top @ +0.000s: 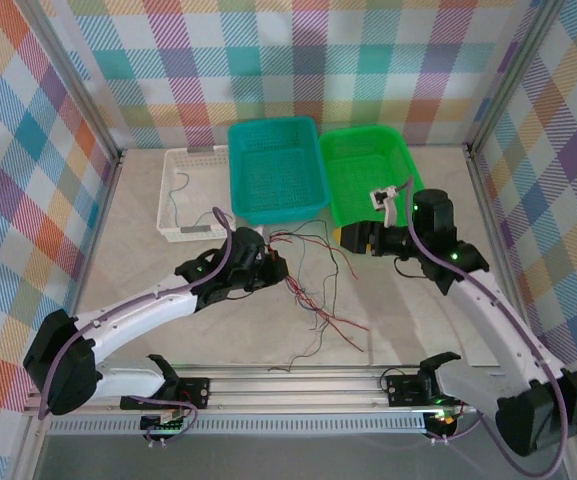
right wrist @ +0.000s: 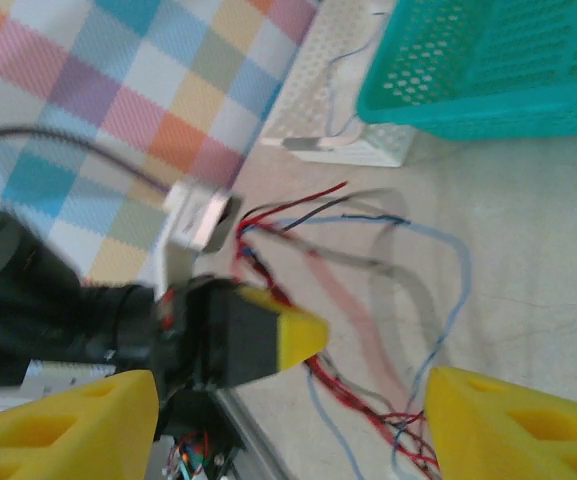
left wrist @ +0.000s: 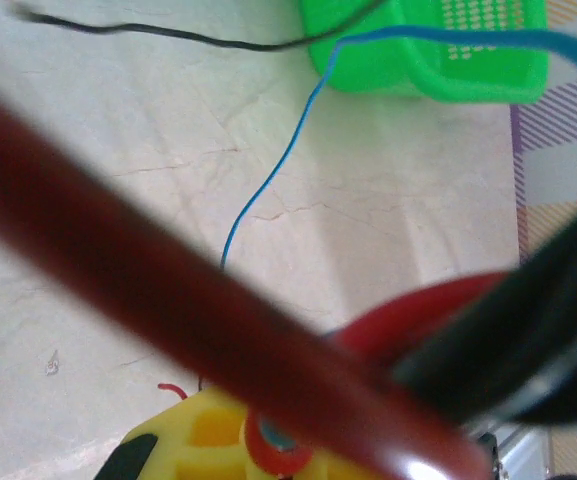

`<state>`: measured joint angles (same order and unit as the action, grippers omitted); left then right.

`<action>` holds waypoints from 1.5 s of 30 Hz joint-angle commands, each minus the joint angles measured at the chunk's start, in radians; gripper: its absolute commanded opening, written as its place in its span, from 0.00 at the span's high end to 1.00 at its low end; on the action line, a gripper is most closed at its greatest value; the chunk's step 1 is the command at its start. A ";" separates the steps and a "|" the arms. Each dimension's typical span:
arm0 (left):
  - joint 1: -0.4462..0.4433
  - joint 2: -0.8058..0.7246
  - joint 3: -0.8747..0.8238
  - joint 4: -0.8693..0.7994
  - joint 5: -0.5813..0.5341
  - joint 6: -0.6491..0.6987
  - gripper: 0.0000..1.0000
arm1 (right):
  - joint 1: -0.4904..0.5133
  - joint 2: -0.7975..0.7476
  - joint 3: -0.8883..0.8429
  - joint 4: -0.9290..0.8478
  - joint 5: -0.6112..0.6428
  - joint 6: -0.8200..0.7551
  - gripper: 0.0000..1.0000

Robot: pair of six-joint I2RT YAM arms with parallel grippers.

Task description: Untangle the cables

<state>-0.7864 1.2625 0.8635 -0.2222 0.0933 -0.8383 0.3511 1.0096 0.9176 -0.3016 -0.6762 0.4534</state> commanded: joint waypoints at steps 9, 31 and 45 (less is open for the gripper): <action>0.038 0.111 0.238 -0.112 0.101 -0.105 1.00 | 0.169 -0.031 -0.108 0.133 0.106 -0.099 0.36; 0.007 0.036 0.236 -0.098 0.149 -0.162 1.00 | 0.290 0.201 -0.137 0.276 0.218 -0.153 0.51; 0.022 -0.002 0.241 -0.126 0.136 -0.156 0.83 | 0.293 0.164 -0.164 0.320 0.125 -0.115 1.00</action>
<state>-0.7677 1.3144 1.0779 -0.3603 0.2165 -0.9878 0.6426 1.1927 0.7742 -0.0059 -0.5243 0.3367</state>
